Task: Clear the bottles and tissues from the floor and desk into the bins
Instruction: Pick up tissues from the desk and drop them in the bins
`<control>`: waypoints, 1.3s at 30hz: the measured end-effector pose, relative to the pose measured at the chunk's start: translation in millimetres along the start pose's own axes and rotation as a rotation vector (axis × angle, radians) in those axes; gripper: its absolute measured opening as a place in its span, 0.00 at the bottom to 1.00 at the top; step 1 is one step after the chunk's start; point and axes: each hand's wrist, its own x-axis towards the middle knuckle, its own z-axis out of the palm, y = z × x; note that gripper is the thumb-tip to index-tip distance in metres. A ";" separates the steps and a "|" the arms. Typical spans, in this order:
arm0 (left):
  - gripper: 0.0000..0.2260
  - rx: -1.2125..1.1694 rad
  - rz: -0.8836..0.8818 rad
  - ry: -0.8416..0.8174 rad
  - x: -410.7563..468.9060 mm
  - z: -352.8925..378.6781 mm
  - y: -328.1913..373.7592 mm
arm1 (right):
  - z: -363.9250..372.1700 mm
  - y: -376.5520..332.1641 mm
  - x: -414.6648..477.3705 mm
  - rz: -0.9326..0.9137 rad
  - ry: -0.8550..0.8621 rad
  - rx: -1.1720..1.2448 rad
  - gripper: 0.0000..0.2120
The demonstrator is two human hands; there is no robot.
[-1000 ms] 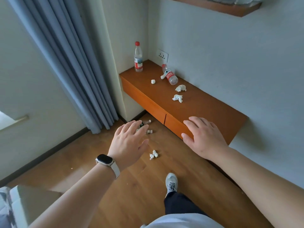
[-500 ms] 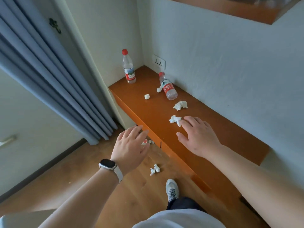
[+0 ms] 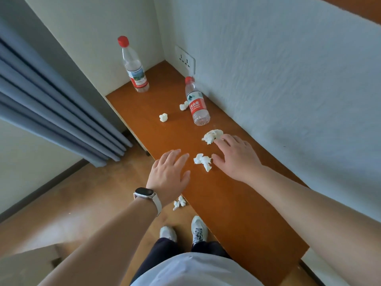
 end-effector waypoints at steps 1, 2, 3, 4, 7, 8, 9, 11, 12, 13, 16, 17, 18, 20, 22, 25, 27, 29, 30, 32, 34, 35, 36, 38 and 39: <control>0.23 -0.012 -0.012 -0.021 6.7 7.2 0.9 | 4.9 4.1 7.7 0.002 -0.004 0.002 0.24; 0.23 -0.026 -0.018 -0.037 13.0 14.6 2.6 | 10.1 7.9 14.8 0.004 -0.007 0.005 0.24; 0.23 -0.046 -0.021 -0.050 19.1 22.7 4.1 | 15.5 11.5 22.0 0.003 -0.010 0.009 0.23; 0.23 -0.080 -0.029 -0.061 25.7 30.8 5.9 | 20.6 14.6 29.0 -0.001 -0.010 0.014 0.23; 0.24 -0.242 -0.083 -0.090 42.6 52.8 13.5 | 36.0 22.7 48.0 -0.016 -0.008 0.037 0.22; 0.25 -0.278 -0.084 -0.100 47.9 59.8 16.3 | 40.3 25.3 53.7 -0.012 -0.003 0.048 0.23; 0.25 -0.291 -0.079 -0.113 53.1 66.4 18.3 | 44.3 27.1 59.6 -0.007 0.006 0.053 0.23; 0.26 -0.265 -0.062 -0.139 63.0 78.7 18.6 | 51.3 28.8 71.4 -0.001 0.008 0.036 0.25; 0.25 -0.243 -0.052 -0.144 67.1 83.2 18.0 | 54.4 29.4 77.0 -0.003 0.000 0.022 0.26; 0.25 -0.222 -0.038 -0.142 70.3 86.7 16.8 | 57.2 29.6 82.6 -0.008 -0.013 0.013 0.28; 0.21 -0.161 0.040 -0.154 73.5 93.4 12.6 | 64.2 29.2 93.4 -0.024 -0.054 0.011 0.28; 0.21 -0.144 0.063 -0.155 72.5 95.3 11.0 | 66.7 28.8 94.7 -0.028 -0.061 0.005 0.27; 0.20 -0.134 0.079 -0.151 71.5 96.4 9.3 | 68.9 28.3 95.3 -0.034 -0.065 -0.004 0.25; 0.19 -0.133 0.087 -0.139 68.7 97.2 5.9 | 73.0 26.3 93.8 -0.042 -0.075 -0.001 0.22; 0.18 -0.139 0.087 -0.135 65.8 96.6 3.9 | 75.6 24.0 88.8 -0.046 -0.081 0.011 0.19; 0.17 -0.128 0.092 -0.147 61.8 95.2 3.5 | 77.4 22.3 77.8 -0.044 -0.082 0.018 0.16; 0.17 -0.126 0.090 -0.162 59.1 92.6 2.2 | 75.6 20.7 69.3 -0.032 -0.085 0.023 0.15; 0.17 -0.120 0.096 -0.179 55.8 88.2 -0.2 | 70.7 18.7 59.9 -0.013 -0.080 0.033 0.15; 0.17 -0.119 0.103 -0.184 53.7 85.1 -1.2 | 67.6 17.7 54.2 -0.002 -0.071 0.039 0.15; 0.17 -0.120 0.124 -0.173 48.7 76.8 -3.5 | 59.4 15.5 40.8 0.025 -0.044 0.053 0.15; 0.16 -0.127 0.155 -0.133 44.9 67.1 -6.1 | 49.7 12.1 26.7 0.052 -0.010 0.063 0.16; 0.16 -0.135 0.167 -0.112 43.6 61.0 -7.2 | 44.1 9.9 19.7 0.068 0.004 0.066 0.16; 0.15 -0.142 0.182 -0.094 43.0 54.1 -7.7 | 38.4 7.7 12.8 0.086 0.019 0.066 0.16; 0.14 -0.156 0.233 -0.058 42.2 39.6 -7.9 | 25.8 2.4 -1.2 0.124 0.043 0.068 0.15; 0.14 -0.164 0.270 -0.036 41.8 32.2 -8.1 | 19.4 -0.9 -7.7 0.142 0.052 0.071 0.15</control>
